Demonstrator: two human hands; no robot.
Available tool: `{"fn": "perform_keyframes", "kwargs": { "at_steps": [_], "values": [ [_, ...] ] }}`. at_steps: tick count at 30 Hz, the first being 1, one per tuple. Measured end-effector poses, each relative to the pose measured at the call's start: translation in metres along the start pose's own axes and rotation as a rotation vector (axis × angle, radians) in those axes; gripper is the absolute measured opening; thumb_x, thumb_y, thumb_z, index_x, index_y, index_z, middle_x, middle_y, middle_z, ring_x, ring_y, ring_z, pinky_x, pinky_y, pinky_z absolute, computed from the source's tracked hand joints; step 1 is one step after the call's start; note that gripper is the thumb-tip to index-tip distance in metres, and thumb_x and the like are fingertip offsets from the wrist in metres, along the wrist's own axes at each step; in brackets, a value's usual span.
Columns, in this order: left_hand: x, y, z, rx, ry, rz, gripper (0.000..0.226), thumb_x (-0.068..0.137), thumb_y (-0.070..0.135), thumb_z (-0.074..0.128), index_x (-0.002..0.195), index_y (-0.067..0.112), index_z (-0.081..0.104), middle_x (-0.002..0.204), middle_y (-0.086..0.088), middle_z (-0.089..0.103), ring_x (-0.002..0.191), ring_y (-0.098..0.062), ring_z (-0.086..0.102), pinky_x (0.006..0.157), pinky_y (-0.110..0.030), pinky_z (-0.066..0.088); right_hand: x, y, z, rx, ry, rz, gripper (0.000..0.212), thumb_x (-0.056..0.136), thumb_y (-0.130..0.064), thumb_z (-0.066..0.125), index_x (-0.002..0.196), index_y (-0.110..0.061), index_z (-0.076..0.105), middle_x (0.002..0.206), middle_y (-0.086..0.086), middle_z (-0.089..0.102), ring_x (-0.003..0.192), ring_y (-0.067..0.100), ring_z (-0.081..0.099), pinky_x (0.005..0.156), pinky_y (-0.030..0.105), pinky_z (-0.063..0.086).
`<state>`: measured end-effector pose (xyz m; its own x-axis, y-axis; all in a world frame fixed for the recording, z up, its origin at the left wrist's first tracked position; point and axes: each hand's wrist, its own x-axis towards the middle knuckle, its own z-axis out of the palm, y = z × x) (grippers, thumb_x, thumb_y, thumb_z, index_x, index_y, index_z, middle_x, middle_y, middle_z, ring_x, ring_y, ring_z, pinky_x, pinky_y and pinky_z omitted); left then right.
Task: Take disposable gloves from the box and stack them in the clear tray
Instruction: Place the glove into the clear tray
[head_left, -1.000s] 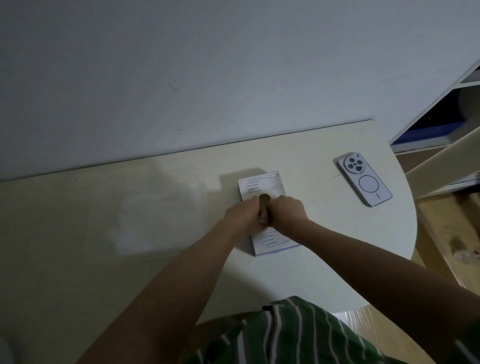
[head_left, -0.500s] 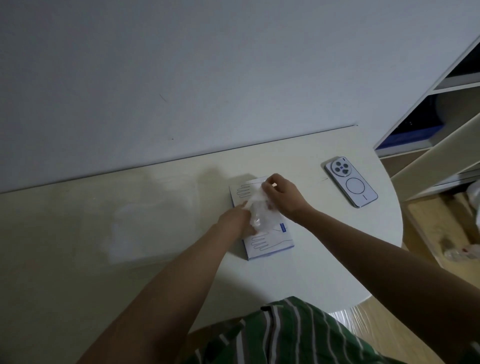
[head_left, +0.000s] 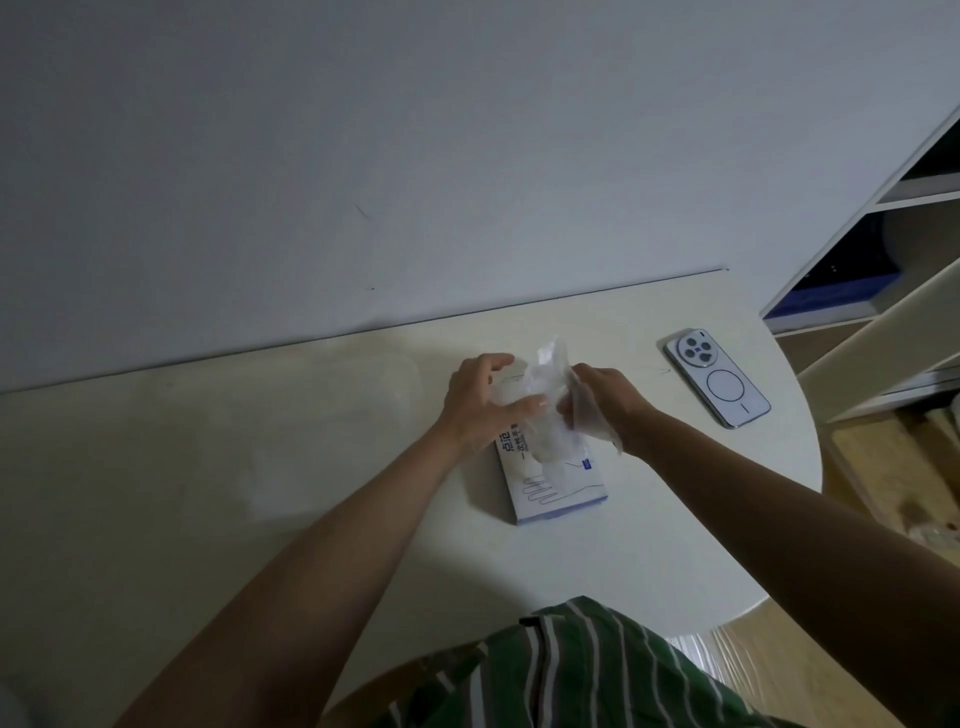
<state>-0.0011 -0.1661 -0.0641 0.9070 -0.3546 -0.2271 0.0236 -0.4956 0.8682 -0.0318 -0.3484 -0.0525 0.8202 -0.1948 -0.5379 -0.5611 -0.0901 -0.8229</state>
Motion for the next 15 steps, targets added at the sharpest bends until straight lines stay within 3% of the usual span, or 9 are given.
{"fn": "perform_keyframes", "kwargs": {
  "at_steps": [3, 6, 8, 10, 13, 15],
  "values": [
    [-0.004, 0.007, -0.005, 0.108, 0.089, 0.124, 0.052, 0.078, 0.033, 0.077, 0.124, 0.019, 0.056, 0.123, 0.003, 0.053, 0.115, -0.018, 0.049, 0.099, -0.034, 0.042, -0.003, -0.005, 0.010, -0.078, -0.047, -0.018, 0.028, 0.100, -0.025, 0.046, 0.085, -0.006, 0.061, 0.073, 0.011, 0.063, 0.061, 0.019, 0.060, 0.051, 0.025, 0.051],
    [-0.007, 0.012, -0.018, 0.043, 0.232, 0.128, 0.011, 0.089, 0.021, 0.065, 0.095, 0.012, 0.069, 0.089, -0.003, 0.071, 0.085, -0.020, 0.066, 0.083, -0.037, 0.053, -0.009, -0.012, 0.021, -0.142, -0.079, -0.065, 0.033, 0.101, -0.029, 0.045, 0.079, -0.009, 0.060, 0.077, 0.010, 0.060, 0.069, 0.021, 0.057, 0.059, 0.026, 0.048],
    [-0.010, 0.010, -0.030, -0.042, 0.282, 0.109, 0.014, 0.093, 0.017, 0.057, 0.085, 0.014, 0.068, 0.063, 0.000, 0.067, 0.059, -0.017, 0.063, 0.070, -0.037, 0.056, -0.013, -0.017, 0.029, -0.151, -0.137, -0.133, 0.043, 0.103, -0.035, 0.042, 0.071, -0.010, 0.056, 0.070, 0.007, 0.057, 0.064, 0.018, 0.053, 0.058, 0.023, 0.046],
    [-0.014, 0.004, -0.044, -0.038, 0.330, 0.104, 0.016, 0.095, 0.017, 0.054, 0.085, 0.014, 0.066, 0.053, 0.005, 0.059, 0.046, -0.014, 0.056, 0.056, -0.032, 0.052, -0.016, -0.023, 0.039, -0.024, -0.231, -0.130, 0.050, 0.099, -0.050, 0.039, 0.072, -0.011, 0.055, 0.065, 0.003, 0.056, 0.060, 0.015, 0.053, 0.059, 0.022, 0.044],
    [-0.022, -0.009, -0.066, -0.038, 0.407, 0.050, 0.016, 0.096, 0.021, 0.052, 0.087, 0.013, 0.063, 0.055, 0.008, 0.054, 0.045, -0.015, 0.054, 0.045, -0.025, 0.043, -0.017, -0.030, 0.053, 0.111, -0.442, -0.143, 0.057, 0.091, -0.062, 0.040, 0.083, -0.010, 0.061, 0.073, 0.004, 0.063, 0.067, 0.017, 0.061, 0.067, 0.027, 0.047],
    [-0.029, -0.023, -0.084, 0.036, 0.463, 0.017, 0.017, 0.095, 0.022, 0.053, 0.088, 0.012, 0.063, 0.066, 0.006, 0.058, 0.061, -0.021, 0.058, 0.054, -0.026, 0.043, -0.016, -0.032, 0.066, 0.017, -0.490, -0.205, 0.045, 0.094, -0.047, 0.052, 0.106, -0.005, 0.061, 0.089, 0.008, 0.069, 0.080, 0.022, 0.067, 0.070, 0.027, 0.052]
  ]
}}
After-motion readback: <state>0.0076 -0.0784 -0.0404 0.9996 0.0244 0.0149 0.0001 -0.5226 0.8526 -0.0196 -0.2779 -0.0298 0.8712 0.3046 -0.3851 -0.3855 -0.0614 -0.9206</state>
